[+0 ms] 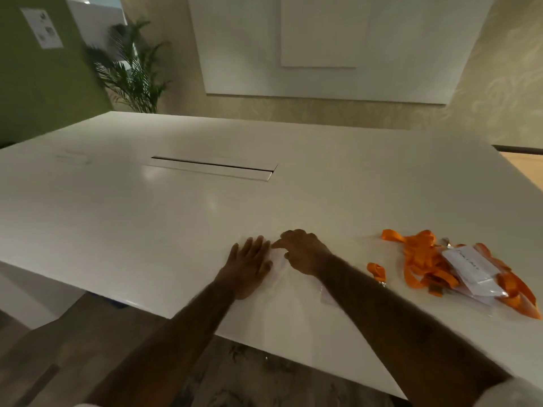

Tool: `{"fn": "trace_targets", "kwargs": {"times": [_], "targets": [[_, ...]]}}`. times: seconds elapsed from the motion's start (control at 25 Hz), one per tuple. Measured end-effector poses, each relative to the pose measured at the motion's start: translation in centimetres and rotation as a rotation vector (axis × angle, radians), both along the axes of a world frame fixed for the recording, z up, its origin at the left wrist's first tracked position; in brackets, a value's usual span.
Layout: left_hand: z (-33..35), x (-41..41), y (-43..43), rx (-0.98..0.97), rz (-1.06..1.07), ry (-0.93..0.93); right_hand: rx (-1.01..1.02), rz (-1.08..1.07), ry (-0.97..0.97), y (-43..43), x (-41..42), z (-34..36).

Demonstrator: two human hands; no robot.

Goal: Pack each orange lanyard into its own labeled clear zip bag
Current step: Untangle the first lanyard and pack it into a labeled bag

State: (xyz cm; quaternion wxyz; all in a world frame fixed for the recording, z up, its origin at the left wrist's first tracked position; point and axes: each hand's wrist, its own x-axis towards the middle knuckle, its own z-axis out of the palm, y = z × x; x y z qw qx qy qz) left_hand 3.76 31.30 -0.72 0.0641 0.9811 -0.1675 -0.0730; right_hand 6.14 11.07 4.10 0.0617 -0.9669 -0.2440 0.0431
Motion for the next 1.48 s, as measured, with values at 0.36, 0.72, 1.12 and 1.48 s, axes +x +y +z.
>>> {"fn": "trace_targets", "kwargs": {"times": [0.36, 0.72, 1.12, 1.48], "targets": [[1.2, 0.5, 0.9, -0.277, -0.015, -0.097, 0.246, -0.029, -0.128, 1.7, 1.7, 0.7], [6.9, 2.4, -1.5, -0.634, 0.177, -0.491, 0.62, -0.162, -0.202, 2.4, 1.9, 5.0], [11.1, 2.9, -5.7, -0.753, 0.236, -0.389, 1.069, -0.795, 0.215, 1.3, 0.5, 8.8], [10.3, 4.7, -6.9, -0.779, -0.262, -0.256, 0.979, -0.77, 0.005, -3.0, -0.1, 8.7]]}}
